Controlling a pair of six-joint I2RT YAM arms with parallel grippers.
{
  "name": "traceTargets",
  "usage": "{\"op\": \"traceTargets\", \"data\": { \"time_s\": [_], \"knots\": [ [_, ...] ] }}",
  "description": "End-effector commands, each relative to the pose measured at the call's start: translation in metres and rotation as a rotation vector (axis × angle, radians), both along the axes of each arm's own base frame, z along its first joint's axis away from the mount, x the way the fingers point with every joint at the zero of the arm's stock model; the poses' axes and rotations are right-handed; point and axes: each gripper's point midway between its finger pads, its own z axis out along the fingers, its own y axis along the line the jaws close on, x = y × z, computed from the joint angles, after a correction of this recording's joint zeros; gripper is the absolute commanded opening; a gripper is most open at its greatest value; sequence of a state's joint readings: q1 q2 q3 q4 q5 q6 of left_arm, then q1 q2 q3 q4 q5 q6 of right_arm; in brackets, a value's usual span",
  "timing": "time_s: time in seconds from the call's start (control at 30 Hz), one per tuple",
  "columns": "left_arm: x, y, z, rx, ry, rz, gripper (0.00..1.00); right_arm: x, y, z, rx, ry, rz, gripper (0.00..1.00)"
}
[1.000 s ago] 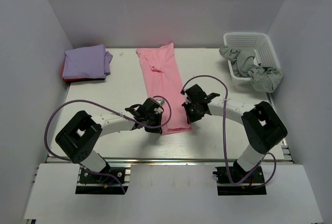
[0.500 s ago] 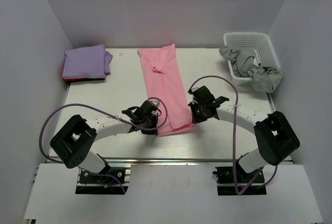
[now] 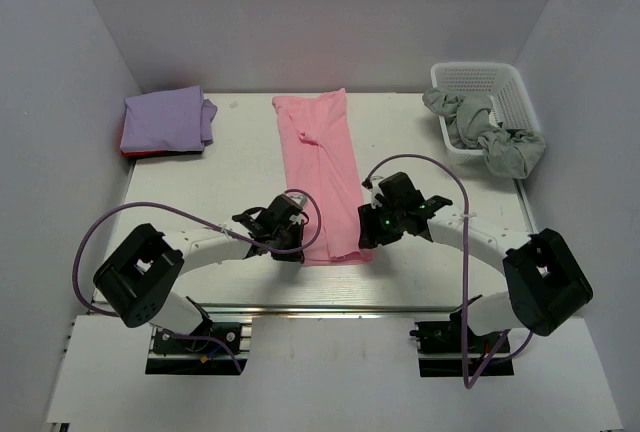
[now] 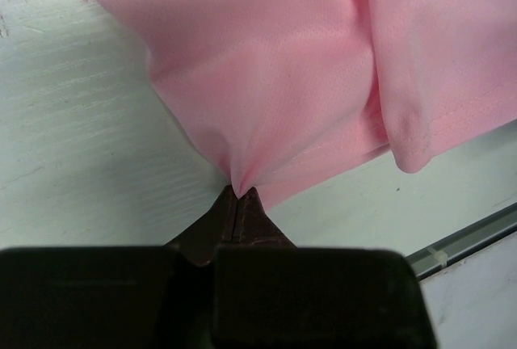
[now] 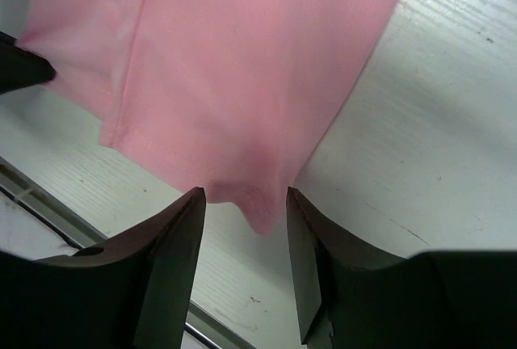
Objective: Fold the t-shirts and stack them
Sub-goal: Grab the bottom of the folded rectangular tshirt with both arms, then fold the folded rectangular tshirt in 1/3 of the way
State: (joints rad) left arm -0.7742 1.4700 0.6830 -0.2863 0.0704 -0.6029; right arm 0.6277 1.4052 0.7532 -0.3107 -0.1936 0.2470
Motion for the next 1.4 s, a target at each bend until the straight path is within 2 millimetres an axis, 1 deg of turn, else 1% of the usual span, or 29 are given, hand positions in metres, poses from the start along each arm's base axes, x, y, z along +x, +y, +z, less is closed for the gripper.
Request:
{"op": "traceTargets", "data": {
  "time_s": [0.0,0.03,0.07,0.2,0.23,0.37,0.4,0.43,0.47,0.53,0.6,0.73,0.77,0.8,0.87,0.9,0.93,0.97,1.03,1.07,1.1,1.13,1.17,1.2,1.23,1.27,1.3,1.33,1.37],
  "knots": [
    [-0.017,0.012,-0.006,0.023,0.047,-0.015,0.0,0.009,0.005,0.018,0.059,-0.043,-0.045,0.51],
    [-0.017,0.011,-0.003,0.016,0.04,-0.015,0.0,0.009,0.003,0.015,0.055,-0.038,-0.056,0.51],
    [-0.019,0.013,-0.006,0.023,0.047,-0.015,0.0,0.009,0.002,0.014,0.052,-0.032,-0.075,0.51],
    [-0.018,0.013,-0.003,0.016,0.04,-0.015,0.0,0.01,-0.01,-0.003,0.011,-0.009,-0.152,0.52],
    [-0.018,0.013,-0.003,0.016,0.04,-0.015,0.0,0.011,-0.008,-0.005,0.016,-0.013,-0.15,0.54],
    [-0.018,0.012,-0.001,0.013,0.03,-0.023,0.0,0.006,-0.01,-0.02,0.001,0.031,-0.153,0.53],
    [-0.018,0.012,-0.001,0.013,0.03,-0.023,0.0,0.003,-0.009,-0.022,0.007,0.043,-0.138,0.47],
    [-0.018,0.012,-0.001,0.013,0.03,-0.023,0.0,0.003,-0.006,-0.022,0.018,0.039,-0.124,0.31],
    [-0.018,0.012,-0.001,0.013,0.03,-0.023,0.0,0.002,-0.004,-0.024,0.027,0.045,-0.114,0.21],
    [-0.016,0.007,0.001,-0.012,0.023,-0.031,0.0,-0.006,0.003,-0.021,0.07,0.073,-0.081,0.02],
    [-0.019,0.006,0.002,-0.021,0.031,-0.049,0.0,-0.014,0.004,-0.021,0.087,0.099,-0.061,0.0],
    [-0.016,-0.005,0.023,-0.097,-0.021,-0.096,0.0,-0.024,0.01,-0.008,0.157,0.091,-0.015,0.0],
    [-0.013,-0.008,0.033,-0.125,-0.052,-0.098,0.0,-0.022,0.012,-0.005,0.173,0.076,-0.007,0.0],
    [-0.013,-0.008,0.037,-0.13,-0.069,-0.108,0.0,-0.017,0.017,0.006,0.204,0.042,-0.002,0.0],
    [-0.008,-0.012,0.049,-0.15,-0.102,-0.119,0.0,-0.013,0.017,0.012,0.203,0.022,-0.002,0.0],
    [-0.004,-0.012,0.053,-0.152,-0.106,-0.108,0.0,-0.002,0.022,0.024,0.211,-0.011,-0.009,0.0],
    [-0.002,-0.013,0.059,-0.157,-0.121,-0.117,0.0,0.002,0.015,0.021,0.169,-0.016,-0.046,0.0],
    [0.004,-0.013,0.065,-0.166,-0.134,-0.105,0.0,0.009,0.016,0.028,0.163,-0.043,-0.046,0.0],
    [0.013,-0.013,0.069,-0.15,-0.164,-0.093,0.0,0.02,0.014,0.034,0.149,-0.08,-0.068,0.0],
    [0.023,-0.015,0.076,-0.145,-0.182,-0.073,0.0,0.028,0.015,0.042,0.155,-0.1,-0.08,0.0],
    [0.03,-0.014,0.077,-0.13,-0.181,-0.057,0.0,0.036,0.017,0.049,0.157,-0.119,-0.093,0.0],
    [0.039,-0.018,0.087,-0.127,-0.2,-0.045,0.0,0.04,0.017,0.052,0.154,-0.129,-0.097,0.0],
    [0.048,-0.012,0.083,-0.091,-0.196,-0.003,0.0,0.049,0.018,0.059,0.153,-0.154,-0.114,0.0],
    [0.051,-0.015,0.085,-0.094,-0.199,-0.003,0.0,0.056,0.02,0.067,0.162,-0.174,-0.122,0.0],
    [0.062,-0.009,0.087,-0.089,-0.205,0.039,0.0,0.06,0.021,0.064,0.152,-0.162,-0.126,0.0],
    [0.074,-0.01,0.096,-0.095,-0.23,0.059,0.0,0.066,0.021,0.068,0.154,-0.165,-0.132,0.0],
    [0.08,-0.01,0.093,-0.087,-0.223,0.082,0.0,0.071,0.026,0.072,0.152,-0.176,-0.124,0.0],
    [0.093,-0.009,0.102,-0.097,-0.239,0.106,0.0,0.077,0.024,0.068,0.143,-0.168,-0.136,0.0],
    [0.099,-0.006,0.101,-0.089,-0.233,0.119,0.0,0.086,0.025,0.076,0.142,-0.192,-0.141,0.0]
  ]
}}
